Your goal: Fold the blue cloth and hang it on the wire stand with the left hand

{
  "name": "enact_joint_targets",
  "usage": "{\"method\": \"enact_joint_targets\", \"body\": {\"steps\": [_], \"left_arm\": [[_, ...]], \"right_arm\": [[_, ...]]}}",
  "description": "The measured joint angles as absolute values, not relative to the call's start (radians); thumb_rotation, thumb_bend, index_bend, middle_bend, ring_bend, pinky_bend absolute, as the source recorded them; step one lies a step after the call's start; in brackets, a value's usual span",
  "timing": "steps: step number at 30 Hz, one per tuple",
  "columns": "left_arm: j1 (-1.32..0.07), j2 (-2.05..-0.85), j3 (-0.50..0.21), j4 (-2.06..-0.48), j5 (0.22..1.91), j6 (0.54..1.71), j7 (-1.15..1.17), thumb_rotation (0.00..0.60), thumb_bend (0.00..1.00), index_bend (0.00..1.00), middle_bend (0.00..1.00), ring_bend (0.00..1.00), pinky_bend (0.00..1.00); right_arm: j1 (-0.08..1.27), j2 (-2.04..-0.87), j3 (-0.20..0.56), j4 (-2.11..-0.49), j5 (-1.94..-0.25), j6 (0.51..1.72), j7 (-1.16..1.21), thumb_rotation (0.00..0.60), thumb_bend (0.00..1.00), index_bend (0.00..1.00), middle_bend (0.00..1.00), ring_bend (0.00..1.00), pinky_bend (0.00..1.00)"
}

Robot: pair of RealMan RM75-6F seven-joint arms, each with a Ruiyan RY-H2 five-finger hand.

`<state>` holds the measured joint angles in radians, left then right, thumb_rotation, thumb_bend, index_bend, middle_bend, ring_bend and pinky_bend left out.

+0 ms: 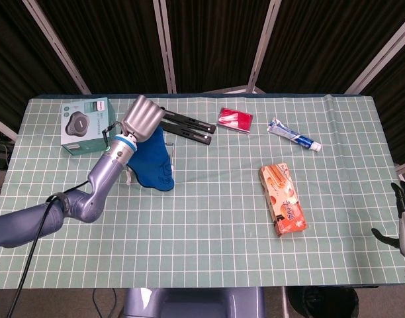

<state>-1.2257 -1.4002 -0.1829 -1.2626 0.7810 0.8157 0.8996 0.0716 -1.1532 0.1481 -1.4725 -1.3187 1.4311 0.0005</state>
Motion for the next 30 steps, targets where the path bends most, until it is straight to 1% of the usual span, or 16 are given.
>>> {"method": "enact_joint_targets", "body": {"steps": [10, 13, 14, 16, 17, 18, 20, 21, 26, 30], "left_arm": [[-1.251, -1.54, -0.181, -1.052, 0.711, 0.733, 0.839, 0.6, 0.75, 0.92, 0.95, 0.93, 1.0], [-1.255, -1.574, -0.179, -1.002, 0.687, 0.706, 0.823, 0.6, 0.75, 0.9, 0.94, 0.92, 1.0], [-1.256, -1.583, -0.179, -0.99, 0.681, 0.699, 0.817, 0.6, 0.74, 0.84, 0.93, 0.92, 1.0], [-1.256, -1.598, -0.179, -0.967, 0.67, 0.682, 0.803, 0.6, 0.64, 0.61, 0.93, 0.91, 1.0], [-1.257, -1.605, -0.18, -0.957, 0.663, 0.673, 0.795, 0.6, 0.55, 0.45, 0.92, 0.91, 1.0], [-1.256, -1.612, -0.181, -0.95, 0.652, 0.662, 0.787, 0.6, 0.43, 0.25, 0.92, 0.91, 1.0], [-1.256, -1.618, -0.184, -0.944, 0.632, 0.649, 0.778, 0.6, 0.29, 0.04, 0.9, 0.91, 1.0], [-1.256, -1.619, -0.186, -0.943, 0.621, 0.643, 0.776, 0.6, 0.25, 0.0, 0.89, 0.91, 1.0], [-1.263, -1.613, -0.204, -0.958, 0.531, 0.618, 0.764, 0.6, 0.18, 0.0, 0.88, 0.91, 1.0], [-1.261, -1.59, -0.235, -1.01, 0.523, 0.639, 0.719, 0.6, 0.14, 0.0, 0.87, 0.91, 1.0]], "right_arm": [[0.076, -1.16, 0.15, -1.465, -1.303, 1.416, -0.011, 0.6, 0.0, 0.0, 0.0, 0.0, 0.0], [0.076, -1.161, 0.151, -1.463, -1.298, 1.414, -0.011, 0.6, 0.0, 0.0, 0.0, 0.0, 0.0], [0.076, -1.161, 0.152, -1.463, -1.297, 1.413, -0.012, 0.6, 0.0, 0.0, 0.0, 0.0, 0.0], [0.076, -1.162, 0.152, -1.461, -1.295, 1.411, -0.013, 0.6, 0.0, 0.0, 0.0, 0.0, 0.0], [0.076, -1.162, 0.152, -1.461, -1.294, 1.411, -0.013, 0.6, 0.0, 0.0, 0.0, 0.0, 0.0], [0.076, -1.163, 0.152, -1.461, -1.294, 1.41, -0.014, 0.6, 0.0, 0.0, 0.0, 0.0, 0.0], [0.076, -1.163, 0.152, -1.46, -1.293, 1.41, -0.014, 0.6, 0.0, 0.0, 0.0, 0.0, 0.0], [0.075, -1.163, 0.152, -1.46, -1.292, 1.41, -0.014, 0.6, 0.0, 0.0, 0.0, 0.0, 0.0], [0.072, -1.163, 0.152, -1.46, -1.292, 1.414, -0.014, 0.6, 0.0, 0.0, 0.0, 0.0, 0.0], [0.07, -1.161, 0.15, -1.462, -1.295, 1.417, -0.011, 0.6, 0.0, 0.0, 0.0, 0.0, 0.0]]}}
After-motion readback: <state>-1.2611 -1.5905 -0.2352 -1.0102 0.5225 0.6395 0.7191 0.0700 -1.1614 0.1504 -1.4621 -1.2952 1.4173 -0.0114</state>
